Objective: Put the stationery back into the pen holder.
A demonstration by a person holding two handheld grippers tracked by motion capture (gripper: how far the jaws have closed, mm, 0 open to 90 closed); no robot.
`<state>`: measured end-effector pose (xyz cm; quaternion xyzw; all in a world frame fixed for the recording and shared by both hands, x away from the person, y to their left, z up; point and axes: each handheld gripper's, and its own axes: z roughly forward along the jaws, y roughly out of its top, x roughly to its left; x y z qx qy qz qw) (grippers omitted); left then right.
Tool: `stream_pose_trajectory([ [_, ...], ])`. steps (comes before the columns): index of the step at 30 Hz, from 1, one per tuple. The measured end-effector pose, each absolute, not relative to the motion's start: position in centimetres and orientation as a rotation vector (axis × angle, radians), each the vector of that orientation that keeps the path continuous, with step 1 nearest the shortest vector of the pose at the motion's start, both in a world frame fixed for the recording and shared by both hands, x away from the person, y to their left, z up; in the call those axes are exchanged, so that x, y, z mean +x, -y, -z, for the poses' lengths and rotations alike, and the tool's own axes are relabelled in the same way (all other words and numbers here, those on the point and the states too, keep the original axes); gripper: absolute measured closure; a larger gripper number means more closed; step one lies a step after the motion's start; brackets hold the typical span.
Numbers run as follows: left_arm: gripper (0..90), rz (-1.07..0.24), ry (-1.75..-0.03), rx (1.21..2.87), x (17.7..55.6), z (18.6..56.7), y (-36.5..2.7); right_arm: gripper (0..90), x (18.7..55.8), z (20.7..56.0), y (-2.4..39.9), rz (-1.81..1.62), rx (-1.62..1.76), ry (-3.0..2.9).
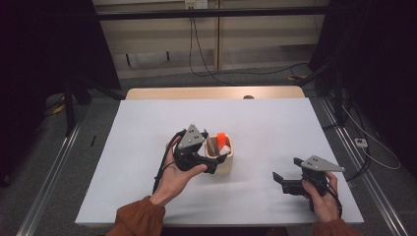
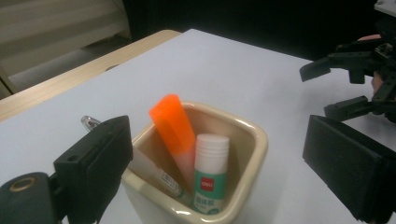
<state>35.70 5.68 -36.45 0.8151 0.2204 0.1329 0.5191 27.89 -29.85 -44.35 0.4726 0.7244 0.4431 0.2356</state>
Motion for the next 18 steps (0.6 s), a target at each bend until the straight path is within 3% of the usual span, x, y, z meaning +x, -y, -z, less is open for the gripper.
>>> stream_pose_trajectory([
  [18, 5.8, -0.375, -0.591, 1.95, 35.0, 36.3, -9.4, 5.1, 27.8, 44.3, 29.7, -1.205, 1.301, -1.969],
])
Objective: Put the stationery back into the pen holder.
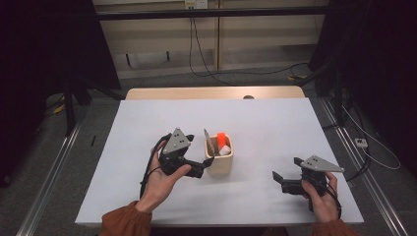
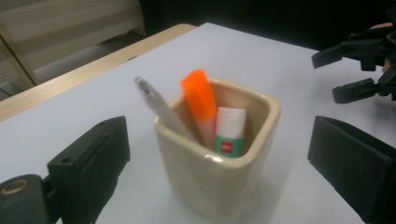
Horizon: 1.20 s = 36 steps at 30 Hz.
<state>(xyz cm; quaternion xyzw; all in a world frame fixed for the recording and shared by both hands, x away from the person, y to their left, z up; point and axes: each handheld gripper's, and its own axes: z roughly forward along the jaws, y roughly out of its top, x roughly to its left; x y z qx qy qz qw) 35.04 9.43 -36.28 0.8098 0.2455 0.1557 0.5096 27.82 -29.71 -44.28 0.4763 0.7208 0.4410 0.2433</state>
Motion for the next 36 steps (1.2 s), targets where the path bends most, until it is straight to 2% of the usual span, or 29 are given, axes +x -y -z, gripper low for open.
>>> stream_pose_trajectory([
  [36, 6.6, -0.47, -0.76, 1.96, 34.1, 38.2, -17.5, 5.0, 27.3, 44.3, 29.8, -1.191, 1.292, -1.974],
])
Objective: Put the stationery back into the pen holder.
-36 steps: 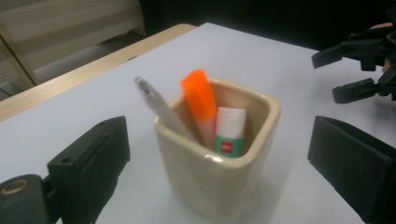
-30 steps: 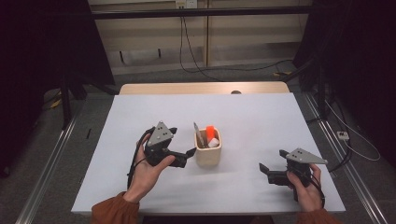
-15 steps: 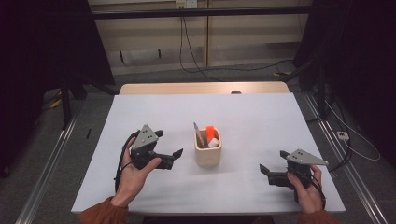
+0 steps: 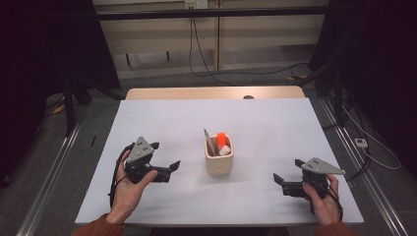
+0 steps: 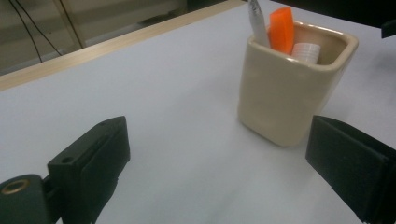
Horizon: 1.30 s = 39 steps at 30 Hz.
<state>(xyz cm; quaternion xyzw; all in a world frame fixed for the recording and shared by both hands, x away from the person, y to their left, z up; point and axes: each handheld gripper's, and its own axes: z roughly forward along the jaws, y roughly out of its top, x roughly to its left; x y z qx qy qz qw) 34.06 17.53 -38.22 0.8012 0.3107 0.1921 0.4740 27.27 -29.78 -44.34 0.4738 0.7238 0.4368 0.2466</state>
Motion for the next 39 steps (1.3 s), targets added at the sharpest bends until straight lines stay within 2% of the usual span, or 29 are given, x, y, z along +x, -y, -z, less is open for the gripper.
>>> stream_pose_trajectory([
  [16, 6.6, -0.497, -0.86, 1.978, 32.6, 40.1, -20.2, 5.0, 27.3, 44.4, 29.7, -1.19, 1.3, -1.975],
  [25, 6.6, -0.47, -0.908, 1.959, 31.8, 41.6, -21.3, 5.0, 27.3, 44.4, 29.7, -1.187, 1.295, -1.981],
  [35, 6.6, -0.416, -0.92, 1.925, 31.6, 42.9, -22.1, 5.0, 27.3, 44.4, 29.8, -1.192, 1.299, -1.975],
  [37, 6.6, -0.466, -0.897, 1.951, 31.5, 42.9, -22.1, 5.0, 27.3, 44.4, 29.8, -1.189, 1.298, -1.978],
  [39, 6.6, -0.435, -0.896, 1.94, 31.5, 43.1, -22.1, 5.0, 27.3, 44.4, 29.8, -1.189, 1.3, -1.977],
])
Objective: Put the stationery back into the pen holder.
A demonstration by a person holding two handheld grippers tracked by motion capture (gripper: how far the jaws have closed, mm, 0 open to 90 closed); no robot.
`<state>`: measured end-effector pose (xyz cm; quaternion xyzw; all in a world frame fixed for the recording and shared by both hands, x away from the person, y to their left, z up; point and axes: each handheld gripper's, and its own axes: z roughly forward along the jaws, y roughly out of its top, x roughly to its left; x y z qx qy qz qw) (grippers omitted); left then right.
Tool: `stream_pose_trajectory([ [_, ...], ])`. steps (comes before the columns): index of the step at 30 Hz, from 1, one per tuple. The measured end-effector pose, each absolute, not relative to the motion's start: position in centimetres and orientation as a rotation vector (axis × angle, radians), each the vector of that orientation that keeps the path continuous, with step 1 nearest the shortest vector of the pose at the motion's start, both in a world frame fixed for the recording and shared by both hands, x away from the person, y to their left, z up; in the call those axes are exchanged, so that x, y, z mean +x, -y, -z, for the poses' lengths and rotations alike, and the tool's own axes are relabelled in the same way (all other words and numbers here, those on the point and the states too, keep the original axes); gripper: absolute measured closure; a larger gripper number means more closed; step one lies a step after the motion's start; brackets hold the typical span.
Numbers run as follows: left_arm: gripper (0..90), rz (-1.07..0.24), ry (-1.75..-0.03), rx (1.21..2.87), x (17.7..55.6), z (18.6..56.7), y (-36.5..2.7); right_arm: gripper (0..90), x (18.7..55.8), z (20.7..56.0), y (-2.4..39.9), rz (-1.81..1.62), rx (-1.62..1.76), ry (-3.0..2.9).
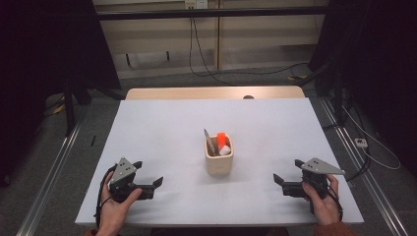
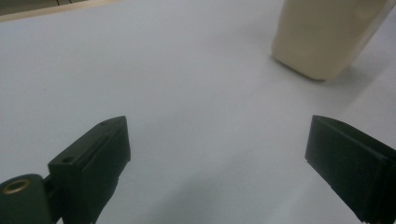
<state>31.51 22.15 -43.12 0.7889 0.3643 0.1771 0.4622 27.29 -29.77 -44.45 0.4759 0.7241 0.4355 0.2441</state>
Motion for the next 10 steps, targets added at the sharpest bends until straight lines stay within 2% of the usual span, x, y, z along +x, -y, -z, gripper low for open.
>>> stream_pose_trajectory([
  [10, 6.6, -0.43, -0.925, 1.934, 31.57, 43.25, -22.34, 5.0, 27.31, 44.5, 29.83, -1.184, 1.293, -1.982],
])
